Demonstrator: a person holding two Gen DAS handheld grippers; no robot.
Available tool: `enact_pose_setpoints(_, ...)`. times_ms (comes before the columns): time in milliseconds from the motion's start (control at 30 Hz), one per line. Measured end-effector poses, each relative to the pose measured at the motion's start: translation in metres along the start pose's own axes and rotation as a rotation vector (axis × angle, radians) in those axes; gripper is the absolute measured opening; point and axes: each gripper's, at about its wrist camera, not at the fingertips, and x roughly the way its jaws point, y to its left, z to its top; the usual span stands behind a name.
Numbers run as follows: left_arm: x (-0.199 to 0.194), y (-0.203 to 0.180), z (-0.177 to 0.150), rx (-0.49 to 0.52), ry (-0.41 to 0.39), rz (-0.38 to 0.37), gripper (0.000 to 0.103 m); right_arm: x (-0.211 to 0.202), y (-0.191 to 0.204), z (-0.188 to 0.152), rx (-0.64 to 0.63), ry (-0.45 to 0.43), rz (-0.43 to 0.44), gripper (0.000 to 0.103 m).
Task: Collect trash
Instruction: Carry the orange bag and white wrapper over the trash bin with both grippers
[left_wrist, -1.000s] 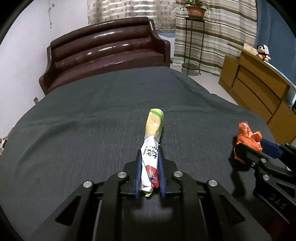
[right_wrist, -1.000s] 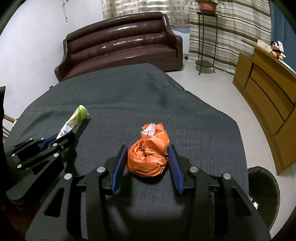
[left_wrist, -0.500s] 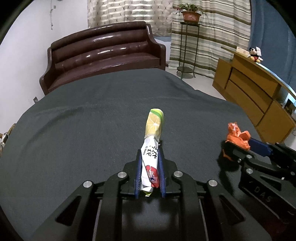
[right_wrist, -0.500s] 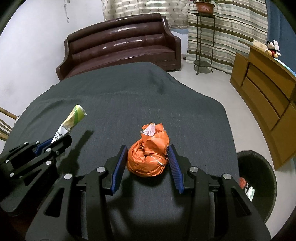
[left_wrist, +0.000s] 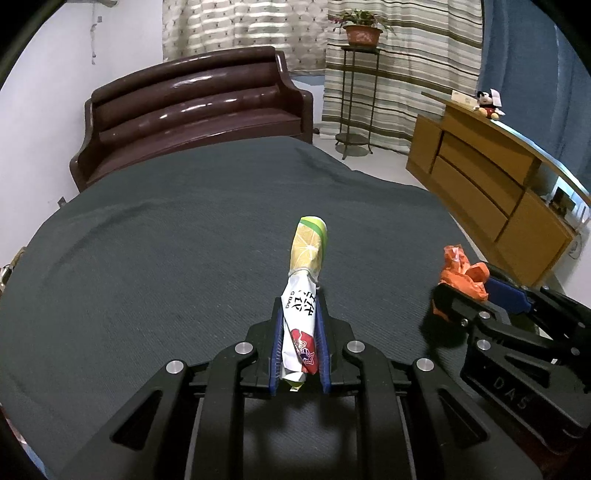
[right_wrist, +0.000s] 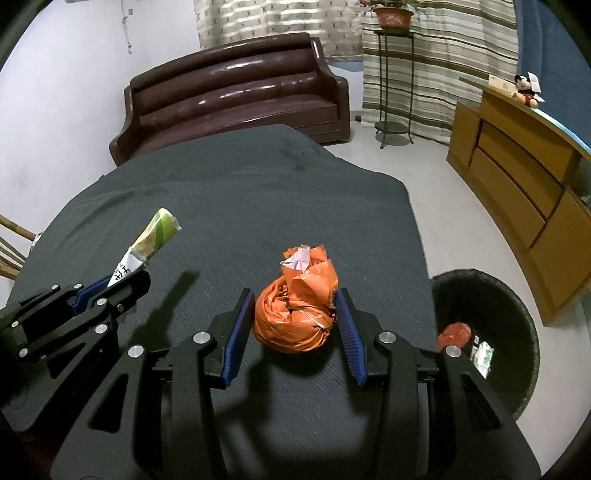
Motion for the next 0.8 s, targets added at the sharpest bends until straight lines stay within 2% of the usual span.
enact_pose_setpoints(300,-0.004,-0.025,-0.006,0.020,-0.006,-0.022,0.017,-0.019,-0.026,-0.016,0.029,-0.013,-0.032,0.044)
enact_pose_setpoints(533,-0.004,-0.047,-0.005,0.055,-0.018,-0.042,0.017,-0.030,-0.050,-0.016,0.033,-0.027,-0.068,0.044)
enact_pose_setpoints(800,0.000,-0.081,0.000,0.110,-0.031,-0.075,0.017,-0.043,-0.092,-0.018,0.074,-0.047,-0.130,0.044)
